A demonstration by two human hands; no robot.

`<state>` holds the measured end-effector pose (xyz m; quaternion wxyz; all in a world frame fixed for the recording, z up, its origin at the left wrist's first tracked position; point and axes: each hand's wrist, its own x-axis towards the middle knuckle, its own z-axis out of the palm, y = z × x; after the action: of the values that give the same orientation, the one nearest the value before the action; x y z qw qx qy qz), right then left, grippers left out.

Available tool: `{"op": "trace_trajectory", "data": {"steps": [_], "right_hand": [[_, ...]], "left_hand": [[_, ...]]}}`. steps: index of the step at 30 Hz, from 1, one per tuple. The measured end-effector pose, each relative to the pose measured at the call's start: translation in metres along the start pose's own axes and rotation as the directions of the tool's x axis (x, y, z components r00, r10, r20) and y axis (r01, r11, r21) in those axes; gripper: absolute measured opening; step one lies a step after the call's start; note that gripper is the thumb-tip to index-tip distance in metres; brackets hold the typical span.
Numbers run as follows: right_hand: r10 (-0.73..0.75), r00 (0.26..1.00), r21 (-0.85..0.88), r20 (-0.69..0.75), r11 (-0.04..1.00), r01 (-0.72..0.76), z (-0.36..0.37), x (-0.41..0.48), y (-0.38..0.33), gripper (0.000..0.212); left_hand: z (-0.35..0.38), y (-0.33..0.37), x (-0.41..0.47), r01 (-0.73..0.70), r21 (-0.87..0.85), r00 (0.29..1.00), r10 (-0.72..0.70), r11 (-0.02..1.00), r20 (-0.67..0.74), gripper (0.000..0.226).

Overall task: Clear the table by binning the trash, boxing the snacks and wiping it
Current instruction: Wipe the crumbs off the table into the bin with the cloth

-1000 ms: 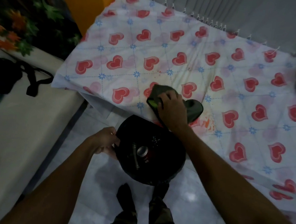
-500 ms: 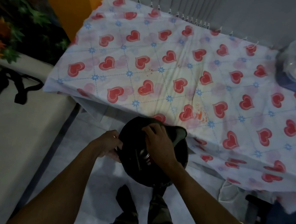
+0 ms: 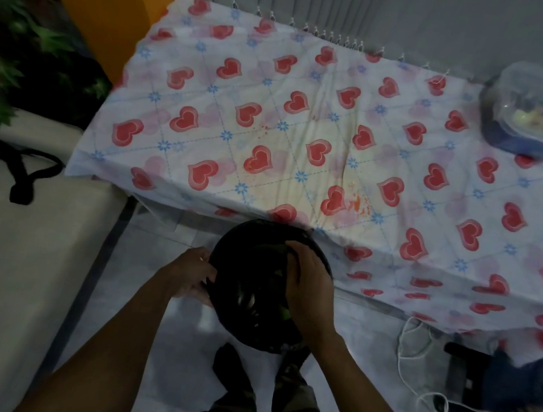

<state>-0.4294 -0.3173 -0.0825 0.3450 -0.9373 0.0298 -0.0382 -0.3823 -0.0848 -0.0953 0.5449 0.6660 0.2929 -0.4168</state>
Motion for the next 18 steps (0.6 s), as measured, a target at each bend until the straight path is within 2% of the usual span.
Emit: {"op": "trace_trajectory", "data": {"steps": [4, 8, 12, 15, 18], "right_hand": [[0.018, 0.999, 0.042, -0.039, 0.999, -0.016, -0.008, 0.002, 0.005, 0.027], [0.046, 0.999, 0.044, -0.010, 0.998, -0.045, 0.000, 0.002, 0.019, 0.025], [0.197, 0.979, 0.130, 0.057, 0.970, -0.203, 0.027, -0.006, 0.062, 0.017], [0.360, 0.929, 0.168, 0.091, 0.913, -0.370, 0.047, -0.011, 0.105, 0.017], [0.446, 0.889, 0.199, 0.102, 0.867, -0.457, 0.066, -0.017, 0.143, 0.018]], "left_hand": [[0.001, -0.007, 0.008, -0.015, -0.007, 1.000, 0.015, 1.000, -0.021, 0.025], [0.010, -0.018, 0.023, -0.009, -0.029, 0.998, 0.007, 1.000, -0.061, 0.026], [0.023, -0.040, 0.047, -0.008, -0.067, 0.994, 0.001, 0.998, -0.106, 0.026], [0.031, -0.064, 0.074, -0.022, -0.075, 0.986, 0.009, 0.997, -0.168, 0.026], [0.035, -0.098, 0.113, -0.031, -0.059, 0.979, 0.018, 0.998, -0.204, 0.026]]}}
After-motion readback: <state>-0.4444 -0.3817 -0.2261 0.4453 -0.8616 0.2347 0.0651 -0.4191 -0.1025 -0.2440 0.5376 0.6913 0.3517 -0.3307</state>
